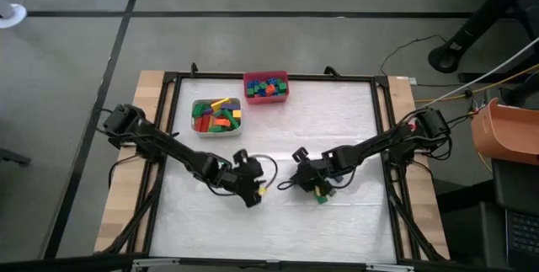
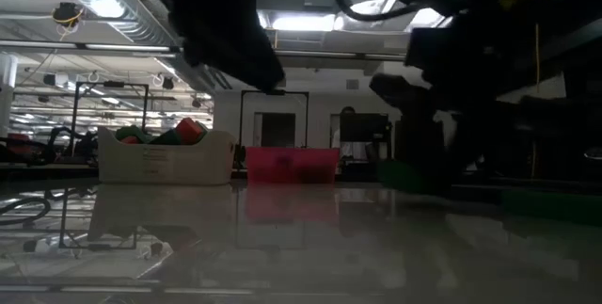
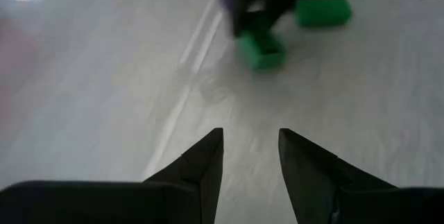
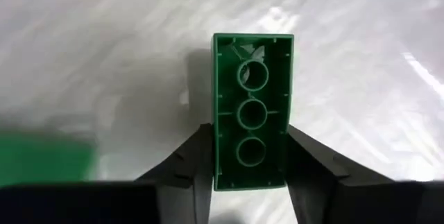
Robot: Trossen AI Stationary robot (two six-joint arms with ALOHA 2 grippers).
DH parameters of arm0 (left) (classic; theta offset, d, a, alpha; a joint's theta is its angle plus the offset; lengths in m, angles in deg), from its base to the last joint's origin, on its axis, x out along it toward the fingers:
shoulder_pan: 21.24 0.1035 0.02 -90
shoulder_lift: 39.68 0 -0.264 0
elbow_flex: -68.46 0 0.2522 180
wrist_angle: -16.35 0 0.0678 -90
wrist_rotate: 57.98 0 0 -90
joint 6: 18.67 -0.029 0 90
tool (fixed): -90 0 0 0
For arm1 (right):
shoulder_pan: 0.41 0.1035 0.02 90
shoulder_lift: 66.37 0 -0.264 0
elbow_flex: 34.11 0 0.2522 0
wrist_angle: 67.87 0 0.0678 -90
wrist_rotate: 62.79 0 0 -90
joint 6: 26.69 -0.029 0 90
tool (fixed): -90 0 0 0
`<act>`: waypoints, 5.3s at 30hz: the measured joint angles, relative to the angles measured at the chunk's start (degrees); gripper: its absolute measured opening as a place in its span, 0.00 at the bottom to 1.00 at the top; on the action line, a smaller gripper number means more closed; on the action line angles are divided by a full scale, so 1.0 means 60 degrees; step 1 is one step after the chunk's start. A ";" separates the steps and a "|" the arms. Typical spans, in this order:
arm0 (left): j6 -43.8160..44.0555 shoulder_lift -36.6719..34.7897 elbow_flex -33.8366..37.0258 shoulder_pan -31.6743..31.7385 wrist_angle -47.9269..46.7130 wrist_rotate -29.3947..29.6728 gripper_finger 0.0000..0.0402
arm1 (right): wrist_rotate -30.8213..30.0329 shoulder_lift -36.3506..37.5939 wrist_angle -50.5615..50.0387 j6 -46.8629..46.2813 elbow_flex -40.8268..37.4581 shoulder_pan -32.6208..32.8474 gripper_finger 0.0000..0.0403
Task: Sort blocks by size
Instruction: Put the large green game piece into the white bin
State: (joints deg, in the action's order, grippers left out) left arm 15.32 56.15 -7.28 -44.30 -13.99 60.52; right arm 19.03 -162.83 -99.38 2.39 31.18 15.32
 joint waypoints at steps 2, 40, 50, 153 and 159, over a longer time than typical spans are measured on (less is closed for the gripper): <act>-0.0816 0.0295 0.0000 -0.0065 0.0597 -0.0008 0.32 | -0.0221 0.0000 0.0489 -0.0007 0.0000 0.0000 0.33; -1.0884 0.1501 -0.0007 -0.0411 0.3952 -0.0252 0.32 | 0.3735 0.0029 0.2493 -0.3807 0.0004 -0.0648 0.39; -1.1459 0.1490 -0.0007 -0.0414 0.3913 -0.0260 0.32 | 0.4762 0.0029 0.3393 -0.5072 0.0005 -0.0645 0.39; -1.0163 0.1483 -0.0004 -0.0585 0.3840 0.0702 0.39 | 0.4789 0.0033 0.4715 -0.7049 0.0015 -0.0878 0.39; -1.0275 0.1483 -0.0004 -0.0633 0.3840 0.0721 0.19 | 0.4873 0.0033 0.4762 -0.7104 0.0015 -0.0878 0.39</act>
State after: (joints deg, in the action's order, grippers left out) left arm -46.33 65.05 -7.30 -48.09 9.05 64.84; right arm 48.27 -162.64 -70.81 -40.23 31.26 10.05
